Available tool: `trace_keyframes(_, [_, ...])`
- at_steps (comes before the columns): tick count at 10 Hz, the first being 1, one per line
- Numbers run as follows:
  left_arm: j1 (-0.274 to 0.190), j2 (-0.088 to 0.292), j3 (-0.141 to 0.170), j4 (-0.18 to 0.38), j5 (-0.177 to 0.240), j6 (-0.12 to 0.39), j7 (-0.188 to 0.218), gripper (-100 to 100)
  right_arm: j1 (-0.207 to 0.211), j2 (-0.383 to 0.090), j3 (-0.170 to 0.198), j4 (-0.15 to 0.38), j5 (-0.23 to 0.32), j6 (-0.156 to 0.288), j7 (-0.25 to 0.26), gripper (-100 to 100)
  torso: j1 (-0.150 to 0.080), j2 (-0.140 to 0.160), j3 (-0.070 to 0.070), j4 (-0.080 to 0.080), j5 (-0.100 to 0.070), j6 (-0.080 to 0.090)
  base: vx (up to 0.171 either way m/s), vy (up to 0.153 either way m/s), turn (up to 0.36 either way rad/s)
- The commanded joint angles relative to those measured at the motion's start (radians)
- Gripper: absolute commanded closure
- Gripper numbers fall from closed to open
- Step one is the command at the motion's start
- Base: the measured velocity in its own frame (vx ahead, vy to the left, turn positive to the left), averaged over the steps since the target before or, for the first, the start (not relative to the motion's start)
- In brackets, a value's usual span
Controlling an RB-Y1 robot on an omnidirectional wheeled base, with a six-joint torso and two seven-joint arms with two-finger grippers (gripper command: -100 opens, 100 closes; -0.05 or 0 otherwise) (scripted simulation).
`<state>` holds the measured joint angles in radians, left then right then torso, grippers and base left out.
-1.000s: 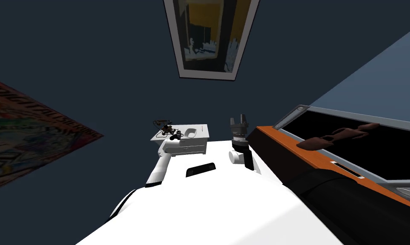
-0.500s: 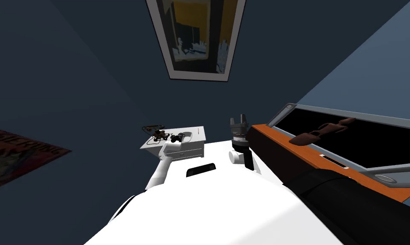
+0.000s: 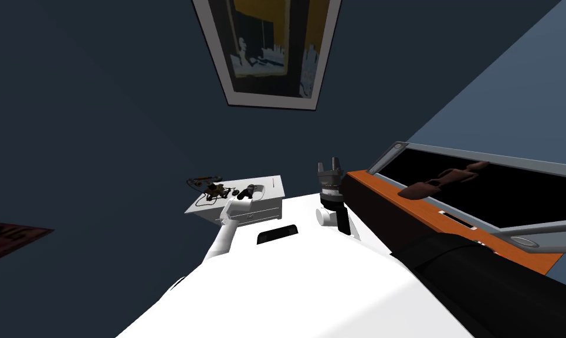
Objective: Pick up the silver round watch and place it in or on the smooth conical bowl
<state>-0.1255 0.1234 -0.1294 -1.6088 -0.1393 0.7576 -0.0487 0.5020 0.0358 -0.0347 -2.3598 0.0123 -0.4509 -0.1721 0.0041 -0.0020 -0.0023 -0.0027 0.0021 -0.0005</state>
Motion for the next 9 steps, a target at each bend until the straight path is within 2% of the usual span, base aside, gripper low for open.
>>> trace_keyframes(1, [0.000,0.000,0.000,0.000,0.000,0.000,0.000,-100,0.000,0.000,0.000,0.000,0.000,0.000,0.000,0,0.000,0.000,0.000,0.000,0.000,0.000,0.000,0.000,0.000])
trace_keyframes(4, [0.000,0.000,0.000,0.000,0.000,0.000,0.000,-100,0.000,0.000,0.000,0.000,0.000,0.000,0.000,0,0.000,0.002,0.001,0.000,0.000,0.000,0.000,0.000,0.000])
trace_keyframes(5, [0.000,0.000,0.000,0.000,0.000,0.000,0.000,0,0.000,0.000,0.000,0.000,0.000,0.000,0.000,0,0.000,0.002,0.001,0.000,0.000,0.000,0.000,0.000,0.000])
trace_keyframes(6, [-0.014,0.045,0.034,-0.008,0.050,0.025,-0.016,-100,0.000,0.000,0.000,0.000,0.000,0.000,0.000,0,0.000,0.002,0.001,0.001,0.000,0.000,-0.038,-0.053,-0.151])
trace_keyframes(9, [-0.036,0.112,0.086,-0.021,0.132,0.062,-0.040,-100,0.000,0.000,0.000,0.000,0.000,0.000,0.000,0,-0.006,0.005,0.003,0.001,-0.001,0.000,-0.051,-0.090,-0.106])
